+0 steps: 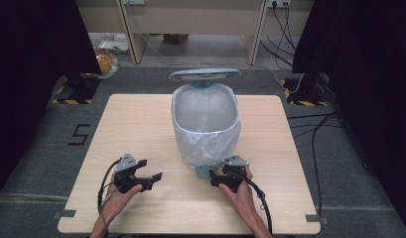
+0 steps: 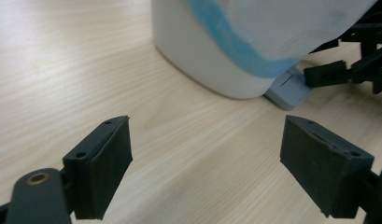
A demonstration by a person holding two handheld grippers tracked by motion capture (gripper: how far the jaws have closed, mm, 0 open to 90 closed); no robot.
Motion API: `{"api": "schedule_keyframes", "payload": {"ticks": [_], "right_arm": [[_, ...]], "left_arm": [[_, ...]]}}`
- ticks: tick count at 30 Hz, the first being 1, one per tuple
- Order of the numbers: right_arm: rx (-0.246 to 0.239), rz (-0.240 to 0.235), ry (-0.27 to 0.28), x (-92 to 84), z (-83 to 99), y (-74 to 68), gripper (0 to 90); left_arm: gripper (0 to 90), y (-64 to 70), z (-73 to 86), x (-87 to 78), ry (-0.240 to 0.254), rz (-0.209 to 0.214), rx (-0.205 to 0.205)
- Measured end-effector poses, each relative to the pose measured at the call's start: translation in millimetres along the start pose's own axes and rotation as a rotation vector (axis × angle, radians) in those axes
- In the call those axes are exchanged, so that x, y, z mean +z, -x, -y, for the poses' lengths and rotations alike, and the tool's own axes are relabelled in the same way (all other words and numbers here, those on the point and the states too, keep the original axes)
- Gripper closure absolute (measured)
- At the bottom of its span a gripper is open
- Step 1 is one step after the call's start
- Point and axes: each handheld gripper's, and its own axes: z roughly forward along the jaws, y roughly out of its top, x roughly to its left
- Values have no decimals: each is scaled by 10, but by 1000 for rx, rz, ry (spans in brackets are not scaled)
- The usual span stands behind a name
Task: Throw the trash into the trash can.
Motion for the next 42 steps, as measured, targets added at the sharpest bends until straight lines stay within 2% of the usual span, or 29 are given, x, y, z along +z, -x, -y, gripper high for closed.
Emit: {"api": "schedule_keyframes", "payload": {"ticks": [5, 17, 20, 22, 42], "right_arm": [[0, 0, 0, 1, 0, 0, 79], [-3, -1, 1, 1, -1, 1, 79], [-1, -4, 0, 0, -1, 3, 79], [-4, -2, 1, 1, -1, 3, 79], [-5, -7, 0, 2, -2, 7, 79]], "left_arm": [[161, -37, 91, -3, -18, -32, -8], [163, 10, 278, 92, -164, -97, 68], [163, 31, 320, 122, -192, -90, 76], [154, 63, 342, 132, -182, -106, 97], [149, 82, 344, 141, -182, -117, 88]]}}
